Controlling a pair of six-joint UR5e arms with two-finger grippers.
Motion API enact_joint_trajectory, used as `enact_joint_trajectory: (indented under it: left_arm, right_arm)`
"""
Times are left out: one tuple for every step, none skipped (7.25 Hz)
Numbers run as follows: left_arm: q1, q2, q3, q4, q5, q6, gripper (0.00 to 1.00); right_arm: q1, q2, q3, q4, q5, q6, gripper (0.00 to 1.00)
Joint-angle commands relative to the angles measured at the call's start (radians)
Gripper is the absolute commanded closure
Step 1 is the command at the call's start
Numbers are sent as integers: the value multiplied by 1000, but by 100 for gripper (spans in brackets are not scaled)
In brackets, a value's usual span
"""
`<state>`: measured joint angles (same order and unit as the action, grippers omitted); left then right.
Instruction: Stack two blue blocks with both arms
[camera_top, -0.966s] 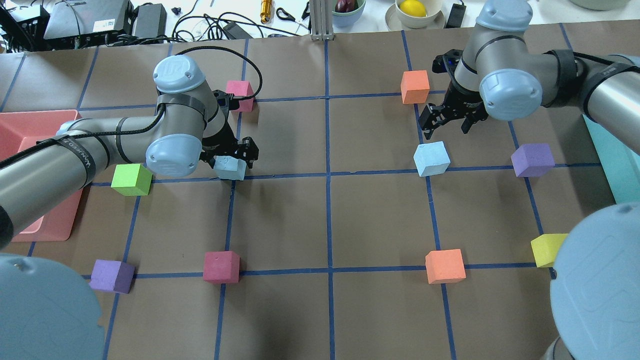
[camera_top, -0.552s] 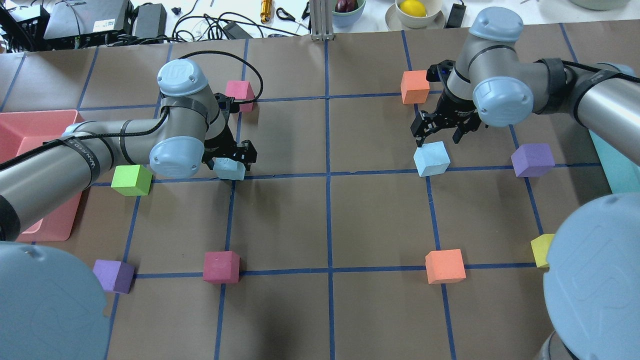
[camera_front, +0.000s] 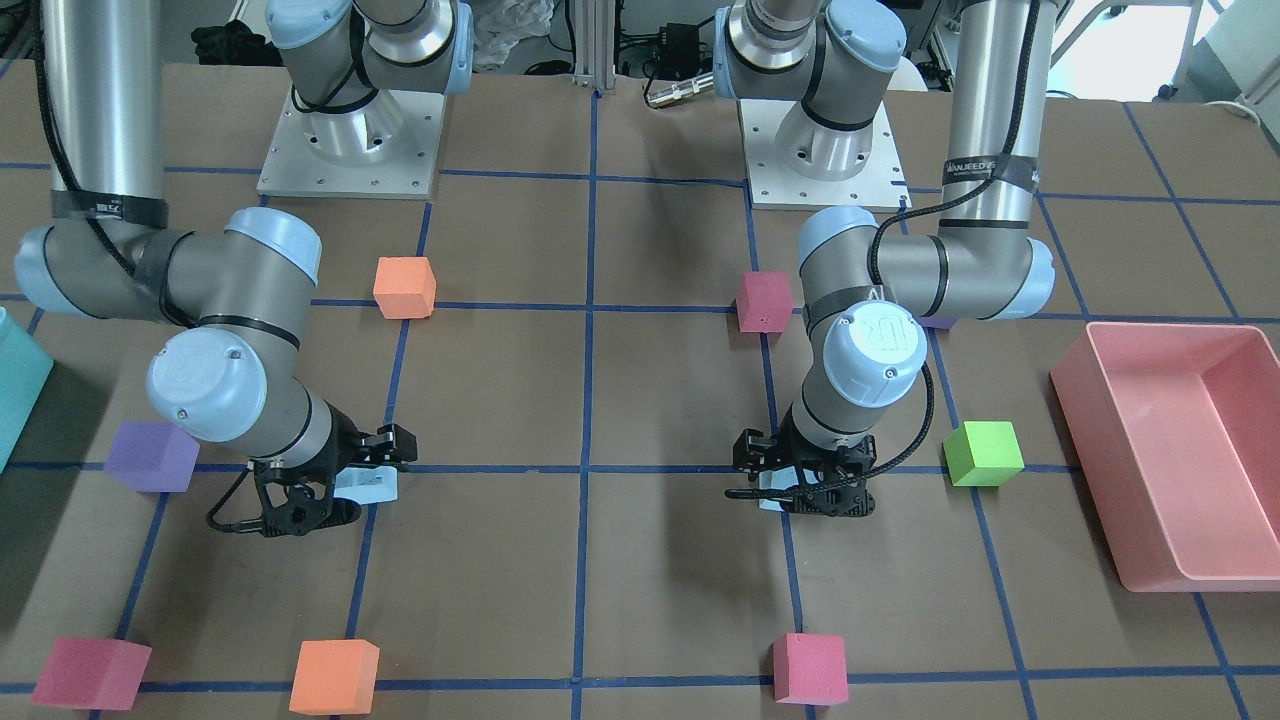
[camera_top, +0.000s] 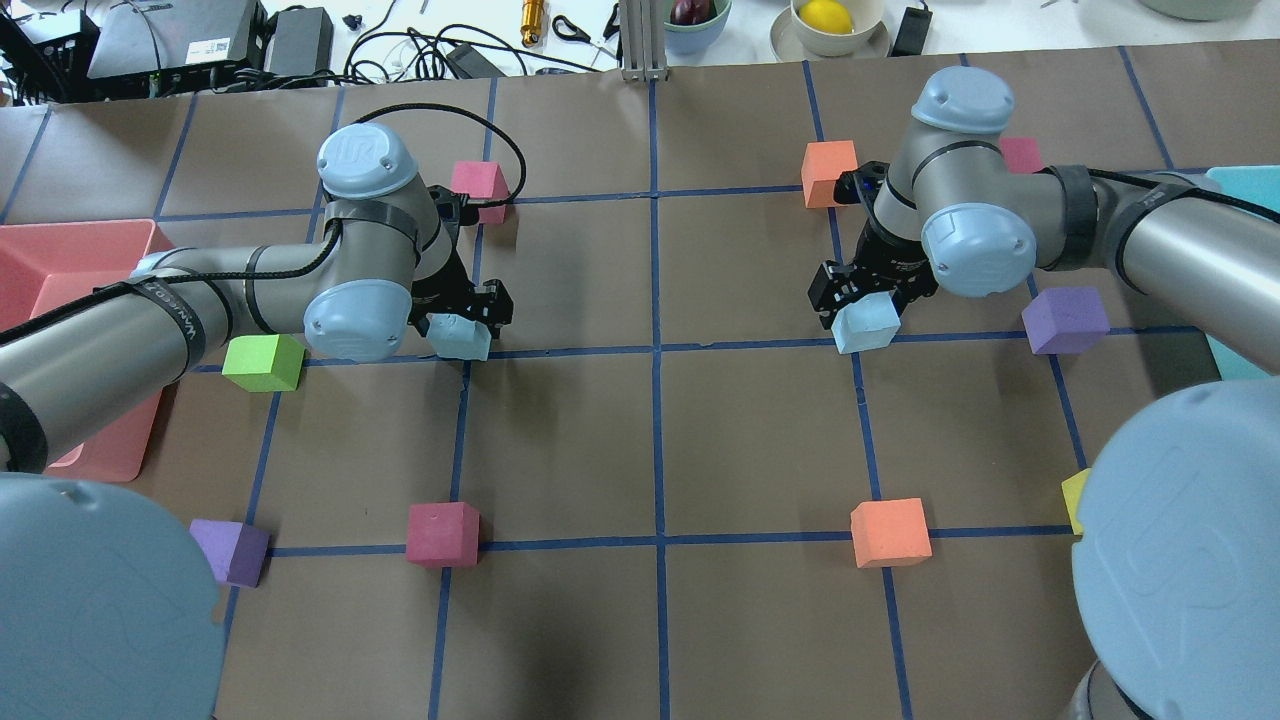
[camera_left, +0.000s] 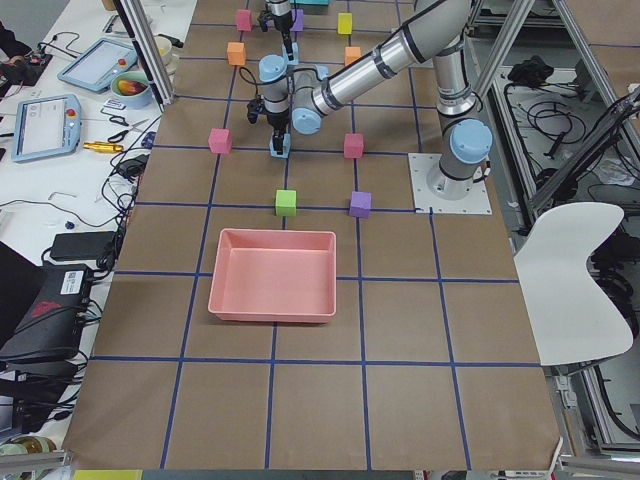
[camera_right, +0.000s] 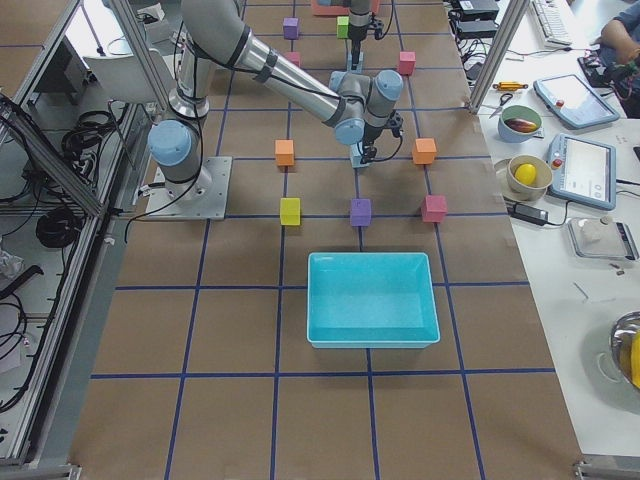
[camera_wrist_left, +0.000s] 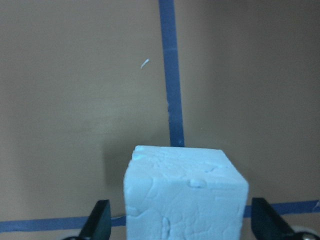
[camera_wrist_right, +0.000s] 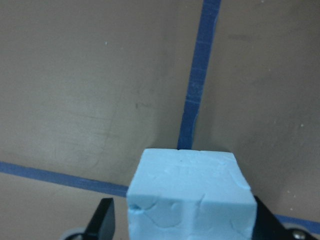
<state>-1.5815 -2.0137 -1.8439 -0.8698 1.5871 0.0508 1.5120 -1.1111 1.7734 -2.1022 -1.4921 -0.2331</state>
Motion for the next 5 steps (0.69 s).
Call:
enact_joint_trajectory:
  left_arm:
    - [0,3,-3,2,-6,-2,56]
    - [0,3,-1,3,-9,7,80]
    - [0,4,-1,3,-7,6,100]
    - [0,6,5,5,0,7,100]
    - [2,13,8,3,2,7,100]
  right_arm:
    - [0,-6,15,-29,-8,-9,100]
    - [5,-16,8,-30,-8,-8,100]
    - [55,-44,-35,-22,-8,26,100]
    - [136,-20,-119,37,-7,138,100]
    - [204,35,-220,66,-10,246,100]
